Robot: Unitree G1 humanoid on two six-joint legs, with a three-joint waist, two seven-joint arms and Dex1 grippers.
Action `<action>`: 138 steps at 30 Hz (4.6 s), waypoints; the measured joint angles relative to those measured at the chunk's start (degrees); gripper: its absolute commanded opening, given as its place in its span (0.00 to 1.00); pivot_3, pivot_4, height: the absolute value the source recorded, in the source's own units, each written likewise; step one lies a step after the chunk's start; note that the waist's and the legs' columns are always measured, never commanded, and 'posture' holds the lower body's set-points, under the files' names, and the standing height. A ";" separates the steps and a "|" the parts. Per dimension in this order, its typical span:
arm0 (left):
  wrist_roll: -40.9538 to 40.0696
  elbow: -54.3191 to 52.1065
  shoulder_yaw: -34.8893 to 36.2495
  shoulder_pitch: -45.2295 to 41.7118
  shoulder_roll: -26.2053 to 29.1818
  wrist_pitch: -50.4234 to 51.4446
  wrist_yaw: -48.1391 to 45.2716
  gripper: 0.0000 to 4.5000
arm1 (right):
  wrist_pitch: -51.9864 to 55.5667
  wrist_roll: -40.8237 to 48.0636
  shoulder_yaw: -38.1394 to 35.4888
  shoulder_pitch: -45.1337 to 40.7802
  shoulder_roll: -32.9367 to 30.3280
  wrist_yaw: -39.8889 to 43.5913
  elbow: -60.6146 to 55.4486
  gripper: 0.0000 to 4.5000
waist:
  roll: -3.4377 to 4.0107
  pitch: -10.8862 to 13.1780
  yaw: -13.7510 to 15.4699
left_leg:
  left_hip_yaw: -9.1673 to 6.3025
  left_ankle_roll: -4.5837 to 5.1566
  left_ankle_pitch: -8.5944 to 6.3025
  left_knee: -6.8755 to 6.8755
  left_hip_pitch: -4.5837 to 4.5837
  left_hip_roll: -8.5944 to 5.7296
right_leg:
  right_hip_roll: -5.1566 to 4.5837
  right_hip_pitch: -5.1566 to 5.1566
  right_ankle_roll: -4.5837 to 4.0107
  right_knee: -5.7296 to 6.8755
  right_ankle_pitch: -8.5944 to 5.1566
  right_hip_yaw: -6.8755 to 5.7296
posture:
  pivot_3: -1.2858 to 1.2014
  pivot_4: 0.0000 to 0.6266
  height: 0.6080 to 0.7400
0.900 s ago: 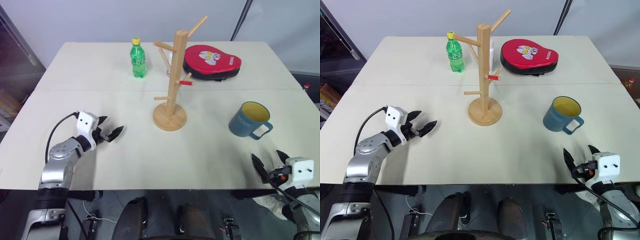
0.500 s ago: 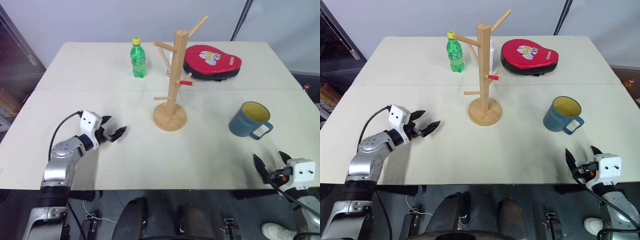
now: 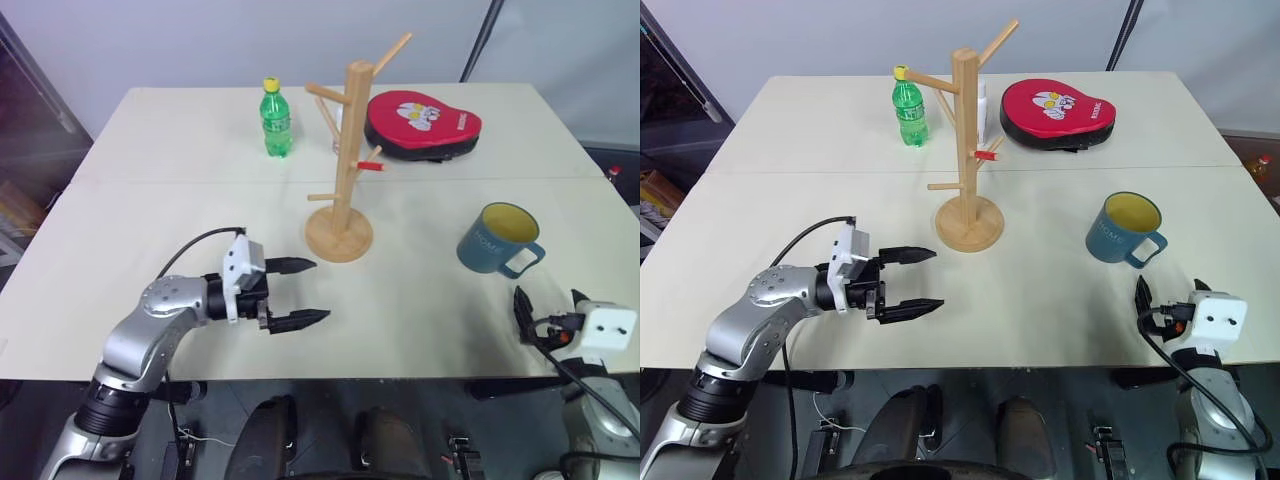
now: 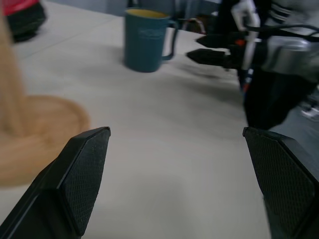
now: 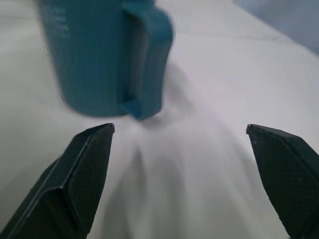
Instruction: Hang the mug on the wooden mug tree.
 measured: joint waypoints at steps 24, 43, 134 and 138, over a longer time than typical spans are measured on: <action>1.22 -0.85 -1.74 -1.40 -1.31 -0.42 1.42 1.00 | 2.10 -6.85 3.33 -9.41 0.66 -8.66 7.73 0.98 | 0.04 -0.02 -0.02 | 0.01 0.03 0.02 0.02 0.01 0.00 | 0.28 0.01 0.17 0.05 0.08 -0.02 | 0.52 0.24 1.00; 1.21 -1.92 -1.74 -1.33 -1.86 -0.95 2.43 1.00 | -1.95 -7.83 3.36 -15.75 -0.03 -10.20 16.16 0.98 | 0.04 -0.02 -0.10 | 0.01 0.03 0.02 0.04 0.01 0.01 | 0.35 0.02 0.17 0.07 0.09 -0.01 | 0.52 0.24 1.00; 4.67 10.45 4.32 -3.93 -0.48 -10.22 2.52 1.00 | 11.04 -12.93 20.68 -24.35 -20.54 15.34 -21.97 0.01 | 0.02 0.00 0.21 | 0.03 0.02 0.01 0.16 -0.03 0.21 | 0.60 -0.04 0.13 0.05 0.11 0.13 | 0.52 0.24 1.00; 4.56 11.83 6.62 -4.36 0.39 -10.92 2.43 1.00 | 16.59 -12.53 22.90 -28.22 -22.23 17.83 -23.02 0.01 | -0.09 0.03 0.26 | 0.03 0.07 -0.02 0.16 -0.10 0.16 | 0.53 -0.03 0.14 -0.03 0.11 0.13 | 0.52 0.24 1.00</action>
